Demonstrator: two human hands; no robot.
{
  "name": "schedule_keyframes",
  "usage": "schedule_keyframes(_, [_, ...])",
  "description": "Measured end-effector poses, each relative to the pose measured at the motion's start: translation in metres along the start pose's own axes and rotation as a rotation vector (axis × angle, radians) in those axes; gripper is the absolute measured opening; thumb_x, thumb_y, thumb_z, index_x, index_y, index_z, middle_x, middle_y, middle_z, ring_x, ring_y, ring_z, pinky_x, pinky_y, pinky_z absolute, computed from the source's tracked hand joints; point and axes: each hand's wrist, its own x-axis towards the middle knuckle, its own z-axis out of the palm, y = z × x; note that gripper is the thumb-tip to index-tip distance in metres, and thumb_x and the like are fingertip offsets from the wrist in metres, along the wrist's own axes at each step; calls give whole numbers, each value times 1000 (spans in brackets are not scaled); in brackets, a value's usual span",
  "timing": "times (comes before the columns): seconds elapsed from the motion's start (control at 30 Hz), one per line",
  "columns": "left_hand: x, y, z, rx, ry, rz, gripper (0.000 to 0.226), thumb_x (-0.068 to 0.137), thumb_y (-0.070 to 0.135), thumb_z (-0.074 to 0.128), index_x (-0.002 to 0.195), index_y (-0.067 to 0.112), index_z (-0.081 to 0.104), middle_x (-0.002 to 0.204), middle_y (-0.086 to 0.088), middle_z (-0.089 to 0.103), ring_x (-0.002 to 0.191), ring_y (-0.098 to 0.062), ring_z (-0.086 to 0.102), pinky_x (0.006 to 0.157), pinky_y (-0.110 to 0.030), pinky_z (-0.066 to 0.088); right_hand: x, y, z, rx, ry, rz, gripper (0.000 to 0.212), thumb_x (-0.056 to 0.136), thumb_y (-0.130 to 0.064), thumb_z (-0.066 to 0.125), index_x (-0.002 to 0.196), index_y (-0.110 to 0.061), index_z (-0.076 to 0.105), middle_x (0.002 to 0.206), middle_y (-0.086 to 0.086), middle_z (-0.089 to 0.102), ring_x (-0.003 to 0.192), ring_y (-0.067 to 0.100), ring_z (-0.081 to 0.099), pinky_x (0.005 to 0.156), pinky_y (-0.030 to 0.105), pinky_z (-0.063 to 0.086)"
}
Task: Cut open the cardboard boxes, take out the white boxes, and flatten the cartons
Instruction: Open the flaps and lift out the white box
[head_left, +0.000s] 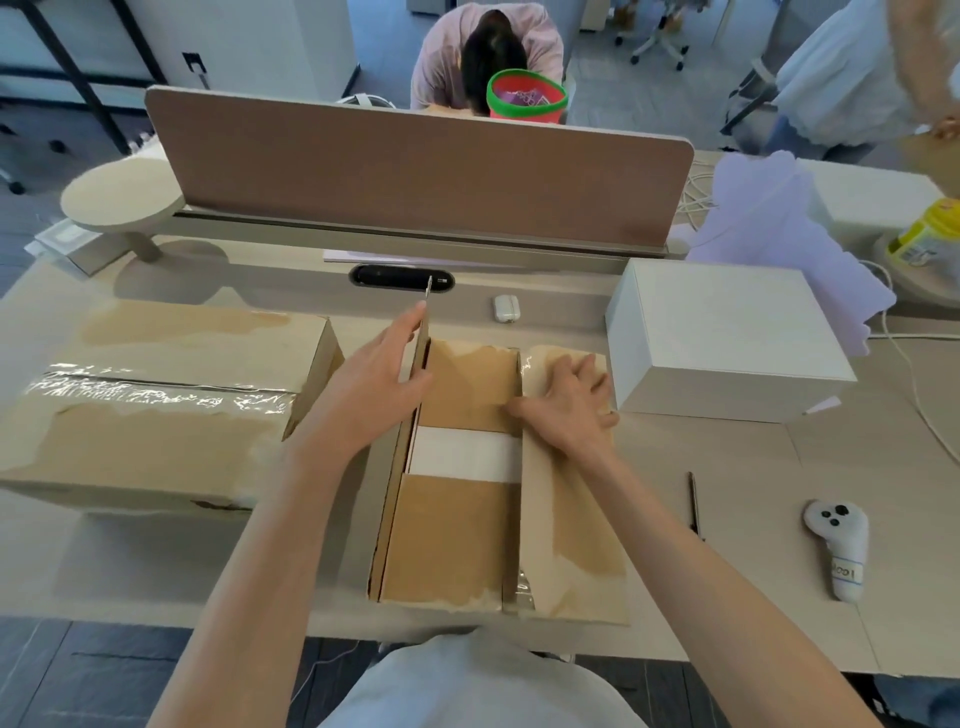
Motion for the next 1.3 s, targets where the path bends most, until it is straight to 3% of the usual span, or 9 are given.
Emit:
schedule_keyframes(0.07, [-3,0,-8,78,-5,15,72,94,19,52,153,35,14,154,5,35,134,-13,44,108,-42,40,-2,-1,1,21,20,-7,87,66,-42,62,142,-18,29,158,4,8,146,36,0,110,64,14])
schedule_keyframes(0.17, [-8,-9,-22,145,-17,12,63,95,19,50,149,36,24,146,4,45,80,-10,63,80,-38,55,0,-8,-31,440,131,30,71,61,-32,50,129,-11,50,126,9,52,121,30,48,96,43,43])
schedule_keyframes(0.27, [-5,-23,-33,247,-32,-36,58,98,20,47,150,32,25,152,2,35,117,-16,53,93,-41,49,9,0,-90,644,147,158,57,71,-4,54,128,-7,59,107,7,58,100,25,56,72,19,44])
schedule_keyframes(0.37, [3,-36,-37,519,-61,-78,60,96,20,48,151,27,25,163,-4,3,148,-22,12,113,-46,30,-1,25,-117,578,67,120,28,76,6,50,94,-6,67,87,14,61,77,27,58,61,26,43])
schedule_keyframes(0.47, [9,-46,-35,779,-76,-93,53,90,15,52,141,19,36,160,-12,-21,149,-28,-12,120,-49,9,-2,46,-121,365,50,95,18,84,-3,58,99,-10,65,96,11,66,77,21,62,65,28,50])
schedule_keyframes(0.6, [14,-52,-25,794,-220,-85,60,89,9,49,146,20,35,163,-9,-6,150,-23,-3,122,-43,4,15,49,-122,133,59,15,34,83,-10,65,117,-10,58,113,8,64,104,29,60,91,43,51])
schedule_keyframes(0.73, [22,-47,-15,667,-324,-93,66,91,4,47,151,24,29,162,1,13,148,-20,16,119,-39,16,29,32,-121,43,76,-88,27,78,-6,61,104,-12,58,102,7,64,96,29,62,81,37,52])
schedule_keyframes(1.03, [57,-45,3,624,-428,-20,66,101,29,40,156,23,3,164,3,1,149,-18,10,119,-39,21,55,-50,-89,-310,202,-530,34,84,-15,59,117,-21,59,99,6,67,95,30,61,77,34,48])
schedule_keyframes(1.3, [63,-46,28,663,-384,-157,83,82,64,54,144,18,24,153,-2,11,145,-32,6,104,-60,36,79,-109,-43,-632,424,-1017,44,83,-12,71,125,-14,59,103,7,67,99,29,59,82,36,41])
